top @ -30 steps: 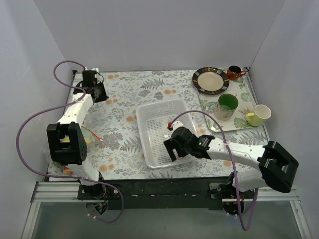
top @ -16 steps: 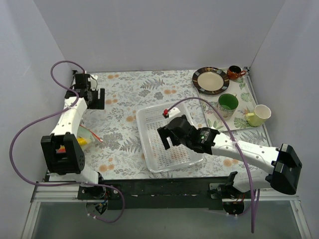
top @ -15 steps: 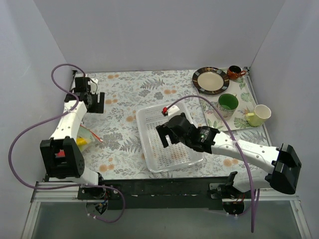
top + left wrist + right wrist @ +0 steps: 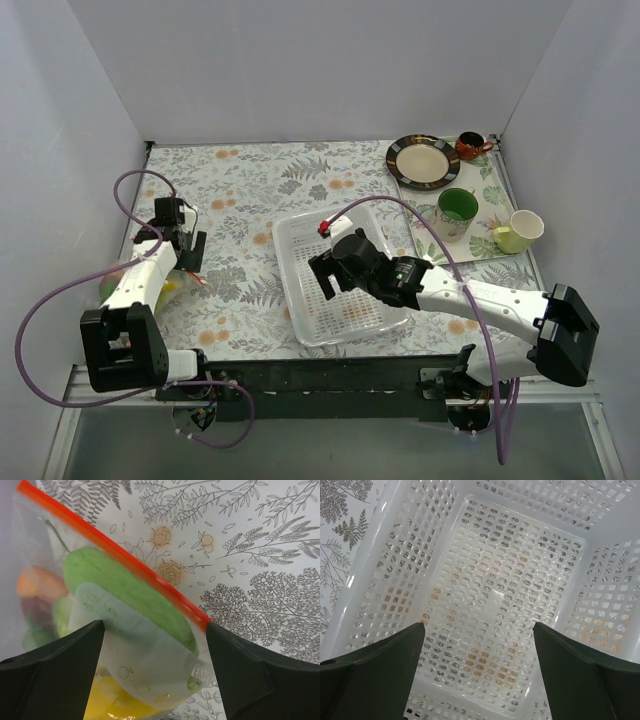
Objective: Open the zip-top bag and remove the fake food
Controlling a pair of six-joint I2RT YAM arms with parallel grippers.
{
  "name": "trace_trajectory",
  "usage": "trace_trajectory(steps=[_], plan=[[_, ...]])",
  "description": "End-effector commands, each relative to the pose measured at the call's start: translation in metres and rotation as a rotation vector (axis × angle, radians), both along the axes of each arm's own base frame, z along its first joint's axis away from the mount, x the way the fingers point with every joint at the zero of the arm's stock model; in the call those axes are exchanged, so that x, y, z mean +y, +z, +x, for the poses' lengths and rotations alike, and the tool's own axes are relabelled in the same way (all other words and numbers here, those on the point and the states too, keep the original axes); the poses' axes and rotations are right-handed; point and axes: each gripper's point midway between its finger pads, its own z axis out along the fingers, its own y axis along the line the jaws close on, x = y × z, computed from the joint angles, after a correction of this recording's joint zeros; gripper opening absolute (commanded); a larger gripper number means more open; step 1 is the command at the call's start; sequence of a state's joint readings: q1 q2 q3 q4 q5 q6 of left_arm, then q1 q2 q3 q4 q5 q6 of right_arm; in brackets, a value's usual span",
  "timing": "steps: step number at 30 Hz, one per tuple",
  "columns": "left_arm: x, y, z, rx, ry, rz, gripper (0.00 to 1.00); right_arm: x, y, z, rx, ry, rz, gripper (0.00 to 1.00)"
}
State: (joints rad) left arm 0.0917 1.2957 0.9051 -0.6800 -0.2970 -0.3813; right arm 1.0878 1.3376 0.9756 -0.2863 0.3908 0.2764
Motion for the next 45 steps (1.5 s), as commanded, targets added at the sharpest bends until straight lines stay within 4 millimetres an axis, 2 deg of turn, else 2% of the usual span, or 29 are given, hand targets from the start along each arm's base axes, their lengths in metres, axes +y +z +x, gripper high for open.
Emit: trace_trajectory(steps=[1,3,5,9,10,13,16,17,19,21,22,24,25,26,27,28,29,30,32,33,36,39,43,45], plan=[[0.009,-0.022,0.008,0.002,0.033,0.041,0.83,0.001,0.020,-0.001,-0.053,0.016,0.091,0.98],[0.008,-0.037,0.008,0.042,0.041,0.026,0.81,0.001,0.019,-0.003,-0.048,0.020,0.101,0.98],[0.008,-0.044,0.013,0.035,0.042,0.024,0.78,-0.001,0.017,-0.003,-0.043,0.017,0.100,0.98],[0.004,-0.058,0.017,0.055,0.049,-0.008,0.48,-0.002,0.014,-0.004,-0.037,0.016,0.095,0.98],[0.001,-0.064,0.016,0.073,0.049,-0.026,0.33,-0.002,0.014,-0.004,-0.036,0.015,0.095,0.98],[-0.006,-0.070,0.016,0.084,0.052,-0.062,0.18,-0.002,0.013,-0.004,-0.032,0.011,0.098,0.98],[-0.017,-0.070,0.020,0.082,0.044,-0.103,0.08,-0.002,0.011,-0.001,-0.032,0.009,0.096,0.98],[-0.022,-0.068,0.023,0.078,0.037,-0.120,0.00,-0.001,0.012,0.000,-0.036,0.007,0.098,0.98],[-0.039,-0.058,0.031,0.067,0.021,-0.157,0.00,0.001,0.013,0.001,-0.033,0.011,0.100,0.98],[-0.068,-0.046,0.040,0.063,-0.025,-0.235,0.00,0.004,0.012,0.002,-0.029,0.019,0.096,0.98],[-0.085,-0.027,0.050,0.046,-0.047,-0.273,0.00,0.006,0.012,0.003,-0.033,0.023,0.094,0.98],[-0.115,-0.004,0.058,0.033,-0.109,-0.373,0.00,0.012,0.014,0.004,-0.032,0.035,0.098,0.98],[-0.134,0.005,0.053,0.062,-0.144,-0.427,0.00,0.013,0.015,0.006,-0.036,0.041,0.094,0.98],[-0.145,0.030,0.065,0.017,-0.179,-0.466,0.00,0.018,0.021,0.008,-0.044,0.048,0.106,0.98],[-0.162,0.042,0.063,0.019,-0.226,-0.539,0.00,0.022,0.019,0.009,-0.040,0.058,0.101,0.98],[-0.169,0.048,0.055,0.043,-0.245,-0.570,0.00,0.025,0.020,0.010,-0.047,0.073,0.095,0.98],[-0.176,0.063,0.057,0.028,-0.282,-0.604,0.00,0.031,0.025,0.013,-0.057,0.081,0.105,0.98],[-0.186,0.072,0.047,0.039,-0.323,-0.657,0.00,0.034,0.028,0.013,-0.064,0.095,0.106,0.98],[-0.188,0.074,0.036,0.050,-0.369,-0.668,0.00,0.041,0.035,0.018,-0.103,0.129,0.108,0.98],[-0.188,0.081,0.029,0.019,-0.398,-0.666,0.00,0.046,0.041,0.018,-0.120,0.151,0.122,0.98],[-0.183,0.073,0.011,0.025,-0.468,-0.630,0.00,0.059,0.057,0.021,-0.201,0.241,0.149,0.98],[-0.181,0.081,-0.002,0.004,-0.522,-0.611,0.00,0.071,0.069,0.028,-0.325,0.324,0.143,0.98],[-0.186,0.109,-0.009,-0.037,-0.590,-0.623,0.00,0.086,0.090,0.027,-0.511,0.440,0.211,0.98],[-0.191,0.120,-0.019,-0.023,-0.635,-0.643,0.00,0.094,0.099,0.021,-0.600,0.529,0.228,0.98]])
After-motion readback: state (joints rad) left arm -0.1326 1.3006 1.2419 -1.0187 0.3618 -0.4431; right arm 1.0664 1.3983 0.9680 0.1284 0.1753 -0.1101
